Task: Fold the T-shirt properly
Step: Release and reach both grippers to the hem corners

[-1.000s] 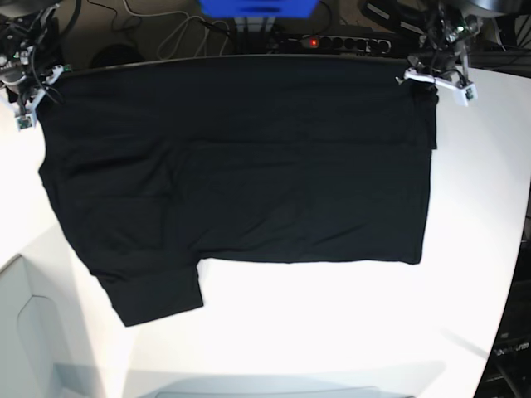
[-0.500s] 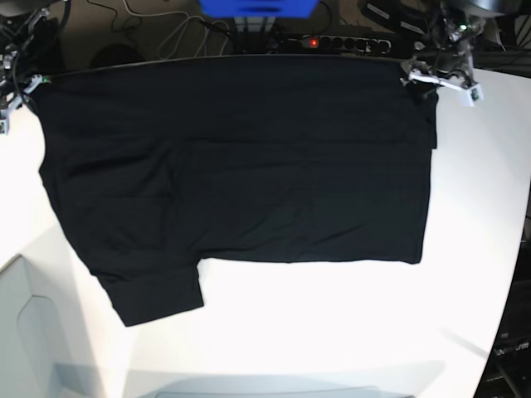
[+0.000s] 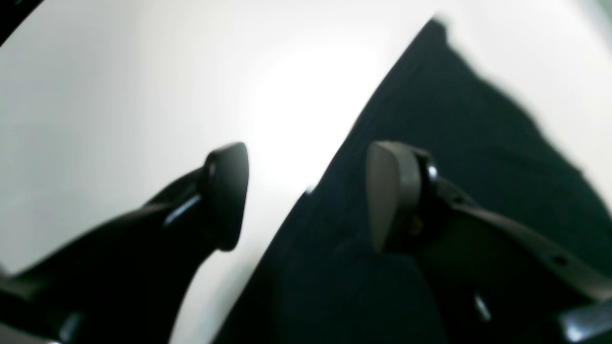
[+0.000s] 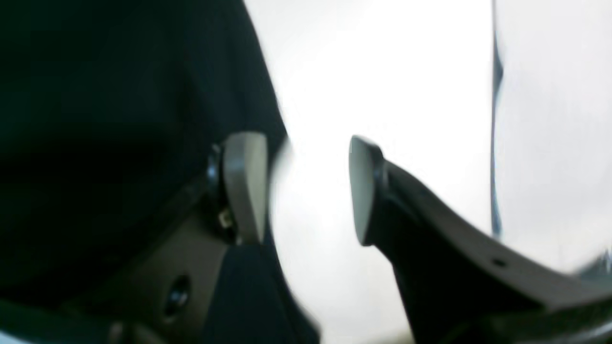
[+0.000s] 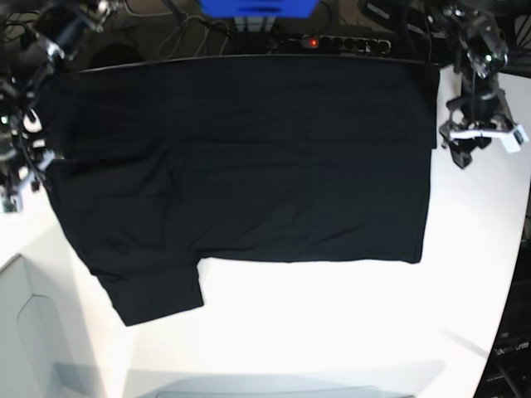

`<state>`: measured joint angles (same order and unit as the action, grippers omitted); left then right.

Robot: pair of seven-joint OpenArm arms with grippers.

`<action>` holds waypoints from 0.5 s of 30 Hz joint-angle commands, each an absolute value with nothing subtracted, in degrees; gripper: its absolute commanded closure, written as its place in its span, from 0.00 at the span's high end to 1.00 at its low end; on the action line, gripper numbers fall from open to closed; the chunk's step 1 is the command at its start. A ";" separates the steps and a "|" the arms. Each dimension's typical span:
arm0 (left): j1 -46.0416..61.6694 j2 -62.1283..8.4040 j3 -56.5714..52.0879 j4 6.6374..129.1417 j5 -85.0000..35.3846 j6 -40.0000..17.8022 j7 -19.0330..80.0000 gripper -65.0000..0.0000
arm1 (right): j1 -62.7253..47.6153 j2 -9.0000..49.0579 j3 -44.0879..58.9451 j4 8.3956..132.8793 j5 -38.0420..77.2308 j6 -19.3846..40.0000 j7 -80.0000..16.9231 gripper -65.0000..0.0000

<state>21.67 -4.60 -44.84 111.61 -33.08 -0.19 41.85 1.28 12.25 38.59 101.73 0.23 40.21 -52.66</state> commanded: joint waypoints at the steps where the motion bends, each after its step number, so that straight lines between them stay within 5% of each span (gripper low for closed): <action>1: 19.82 -5.05 -44.88 112.31 -33.01 -0.31 40.66 0.58 | 4.09 13.41 36.88 101.41 -0.04 40.00 -51.91 0.44; 8: 10.33 -7.78 -38.46 106.42 -32.84 -0.22 40.66 0.59 | 19.74 14.81 25.80 82.68 -0.40 40.00 -50.95 0.44; 15: 1.27 -12.97 -32.31 93.41 -32.84 0.13 40.22 0.64 | 29.32 16.66 21.76 59.03 -0.40 38.46 -32.66 0.48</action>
<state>2.17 -11.97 -32.01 92.12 -32.53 0.21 41.69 27.64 15.53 21.63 57.74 -0.80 39.29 -33.08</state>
